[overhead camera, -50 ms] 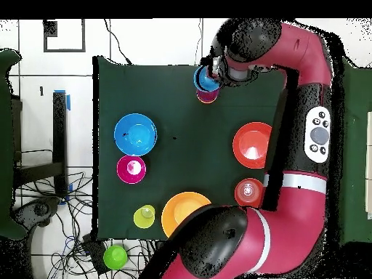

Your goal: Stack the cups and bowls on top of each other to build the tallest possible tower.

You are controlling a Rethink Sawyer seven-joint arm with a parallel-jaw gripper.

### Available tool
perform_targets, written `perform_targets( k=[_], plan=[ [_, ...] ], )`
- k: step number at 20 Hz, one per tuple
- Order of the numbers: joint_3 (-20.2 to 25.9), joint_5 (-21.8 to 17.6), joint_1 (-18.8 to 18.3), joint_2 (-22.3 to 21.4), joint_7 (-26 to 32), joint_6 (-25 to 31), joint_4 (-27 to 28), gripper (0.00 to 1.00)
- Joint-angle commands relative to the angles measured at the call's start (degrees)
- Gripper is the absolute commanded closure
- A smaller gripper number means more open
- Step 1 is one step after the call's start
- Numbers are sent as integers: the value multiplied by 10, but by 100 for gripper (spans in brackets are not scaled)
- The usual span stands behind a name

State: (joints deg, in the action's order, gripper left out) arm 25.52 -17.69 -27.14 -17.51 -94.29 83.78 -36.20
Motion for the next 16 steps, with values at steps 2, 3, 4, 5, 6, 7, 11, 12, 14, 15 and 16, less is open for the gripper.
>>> perform_targets(
  k=[2, 3, 4, 5, 6, 7, 11, 12, 14, 15, 16],
  plan=[
    [21, -28, 5, -4, 180, 7, -44, 100],
    [20, -27, 4, -6, 181, 7, -52, 100],
    [19, -27, 4, -7, 181, 3, -55, 100],
    [18, -27, 4, -8, 182, 1, -60, 100],
    [18, -27, 4, -7, 181, -1, -60, 100],
    [18, -28, 5, -6, 181, -2, -60, 100],
    [21, -35, 9, 5, 189, 8, -39, 100],
    [20, -34, 7, 3, 190, 5, -45, 100],
    [19, -37, 6, 3, 195, 3, -46, 100],
    [19, -38, 5, 4, 197, 2, -45, 100],
    [19, -39, 5, 5, 199, 1, -44, 100]
  ],
)
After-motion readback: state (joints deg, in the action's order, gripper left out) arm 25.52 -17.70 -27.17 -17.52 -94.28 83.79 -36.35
